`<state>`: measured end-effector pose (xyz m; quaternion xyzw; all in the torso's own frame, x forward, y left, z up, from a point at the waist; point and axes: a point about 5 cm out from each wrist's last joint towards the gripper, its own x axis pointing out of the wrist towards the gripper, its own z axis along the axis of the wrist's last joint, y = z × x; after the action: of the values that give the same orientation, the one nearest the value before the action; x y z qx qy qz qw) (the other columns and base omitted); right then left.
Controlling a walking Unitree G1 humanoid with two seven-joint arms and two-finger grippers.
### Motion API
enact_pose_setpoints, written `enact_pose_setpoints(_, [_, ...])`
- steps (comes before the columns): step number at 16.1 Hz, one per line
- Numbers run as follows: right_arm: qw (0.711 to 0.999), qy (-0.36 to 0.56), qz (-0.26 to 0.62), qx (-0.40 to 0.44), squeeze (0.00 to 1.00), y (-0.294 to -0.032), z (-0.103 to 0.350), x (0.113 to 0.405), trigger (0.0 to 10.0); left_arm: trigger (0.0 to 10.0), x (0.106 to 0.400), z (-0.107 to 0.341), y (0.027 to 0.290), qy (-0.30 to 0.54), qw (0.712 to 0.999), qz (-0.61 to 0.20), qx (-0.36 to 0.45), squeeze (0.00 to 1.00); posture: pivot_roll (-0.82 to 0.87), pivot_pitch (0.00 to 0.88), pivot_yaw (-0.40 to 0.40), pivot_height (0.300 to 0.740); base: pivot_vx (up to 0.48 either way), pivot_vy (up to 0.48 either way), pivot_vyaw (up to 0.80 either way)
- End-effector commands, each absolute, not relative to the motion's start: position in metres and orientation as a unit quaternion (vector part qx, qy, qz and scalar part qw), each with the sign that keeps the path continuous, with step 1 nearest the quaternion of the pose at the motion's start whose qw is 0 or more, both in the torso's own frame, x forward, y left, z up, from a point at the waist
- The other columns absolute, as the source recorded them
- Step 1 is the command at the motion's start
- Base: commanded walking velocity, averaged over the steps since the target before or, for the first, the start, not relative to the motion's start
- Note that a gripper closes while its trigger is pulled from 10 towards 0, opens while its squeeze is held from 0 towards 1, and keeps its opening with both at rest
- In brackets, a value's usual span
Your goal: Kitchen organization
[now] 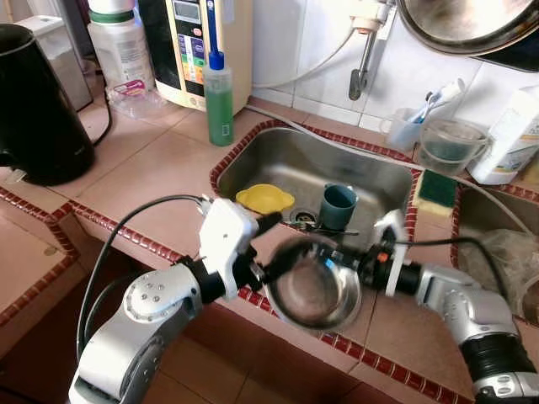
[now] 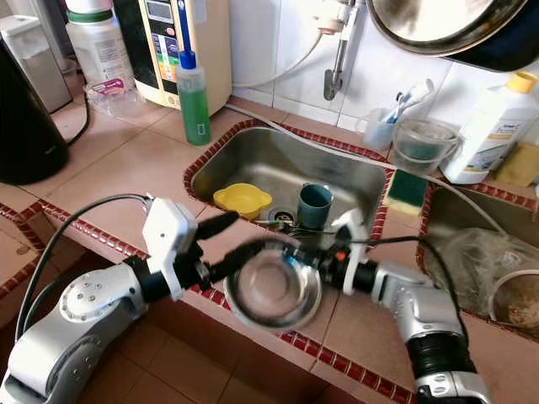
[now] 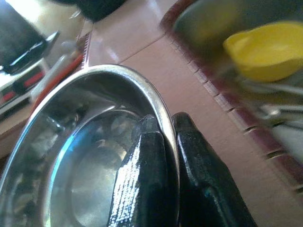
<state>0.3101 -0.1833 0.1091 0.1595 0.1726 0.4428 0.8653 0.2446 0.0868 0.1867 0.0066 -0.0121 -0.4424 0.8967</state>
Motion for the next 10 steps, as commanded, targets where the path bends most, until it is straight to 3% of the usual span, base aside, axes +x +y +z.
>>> enact_pose_setpoints(1, [0.885,0.160,0.404,0.167,0.00,-0.191,0.112,0.312,0.0,10.0,0.251,0.191,0.090,-0.023,0.906,-0.424,0.002,0.00,-0.17,0.053,-0.017,0.740,0.000,0.000,0.00])
enact_pose_setpoints(4, [0.911,0.115,0.342,0.199,0.00,-0.201,0.122,0.317,0.0,10.0,0.261,0.196,0.096,-0.032,0.918,-0.394,-0.017,0.00,-0.18,0.062,-0.008,0.740,0.000,0.000,0.00])
enact_pose_setpoints(10, [0.930,0.034,0.259,0.257,0.00,-0.212,0.137,0.321,0.0,10.0,0.267,0.196,0.097,-0.035,0.923,-0.382,-0.023,0.00,-0.19,0.072,0.006,0.740,0.000,0.000,0.00])
